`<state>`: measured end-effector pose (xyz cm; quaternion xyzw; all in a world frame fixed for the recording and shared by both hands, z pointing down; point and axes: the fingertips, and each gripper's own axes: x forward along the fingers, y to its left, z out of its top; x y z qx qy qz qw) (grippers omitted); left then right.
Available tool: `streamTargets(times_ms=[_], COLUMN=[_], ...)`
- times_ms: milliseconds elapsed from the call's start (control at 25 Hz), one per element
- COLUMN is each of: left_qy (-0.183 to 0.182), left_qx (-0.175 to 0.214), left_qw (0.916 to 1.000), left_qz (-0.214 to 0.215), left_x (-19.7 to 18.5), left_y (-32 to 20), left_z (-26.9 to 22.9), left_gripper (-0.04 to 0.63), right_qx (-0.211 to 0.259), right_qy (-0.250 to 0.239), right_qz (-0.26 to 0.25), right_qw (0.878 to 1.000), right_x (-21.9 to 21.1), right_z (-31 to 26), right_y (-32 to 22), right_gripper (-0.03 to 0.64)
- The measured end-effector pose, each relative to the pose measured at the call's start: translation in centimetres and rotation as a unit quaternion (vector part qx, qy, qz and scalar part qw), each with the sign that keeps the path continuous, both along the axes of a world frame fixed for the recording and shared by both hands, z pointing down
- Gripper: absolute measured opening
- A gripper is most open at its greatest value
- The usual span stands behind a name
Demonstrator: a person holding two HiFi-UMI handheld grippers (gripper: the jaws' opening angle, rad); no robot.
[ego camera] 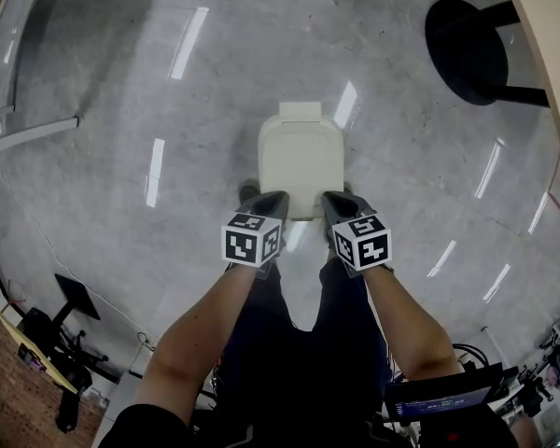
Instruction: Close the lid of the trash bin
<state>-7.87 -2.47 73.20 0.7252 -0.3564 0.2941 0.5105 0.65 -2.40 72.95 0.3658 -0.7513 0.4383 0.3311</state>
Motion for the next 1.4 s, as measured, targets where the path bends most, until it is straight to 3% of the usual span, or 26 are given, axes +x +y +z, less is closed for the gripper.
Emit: streamTargets(times_ms=[280,560,800,1040,1120,1240,1400], left_qy=[-0.01,-0.021,-0.044,-0.024,-0.029,-0.025,0.007], left_qx=[-0.037,-0.045,-0.018,-0.027,-0.018,0.001,0.043], left_qw=[0.9992,0.9973,0.9942,0.9944,0.996,0.9995,0.9986], left_qz=[0.01,0.054,0.097,0.099,0.083,0.019,-0.031], left_x=[0.9,1.1,1.4,1.3,0.8,0.1,-0.6], left_y=[3.3,3.8,4.0,4.0,3.2,1.9,0.6], left_z=[5.7,8.6,9.3,9.3,8.7,5.8,-2.2], left_gripper=[0.002,0.002,0.002,0.002,0.002,0.002,0.002], right_qx=[-0.054,-0.053,-0.06,-0.063,-0.059,-0.04,0.029], right_qy=[0.006,0.042,0.045,0.042,0.025,-0.022,-0.038], right_qz=[0.0,-0.011,-0.014,-0.013,-0.003,0.018,-0.016], right_qw=[0.999,0.998,0.997,0.997,0.998,0.999,0.999], right_x=[0.3,1.0,1.0,1.0,0.6,-0.1,-0.8], right_z=[5.5,8.9,9.9,9.9,9.1,5.6,-2.5], right_y=[4.5,5.0,5.2,5.2,4.6,3.0,0.4], right_gripper=[0.011,0.011,0.011,0.011,0.011,0.011,0.011])
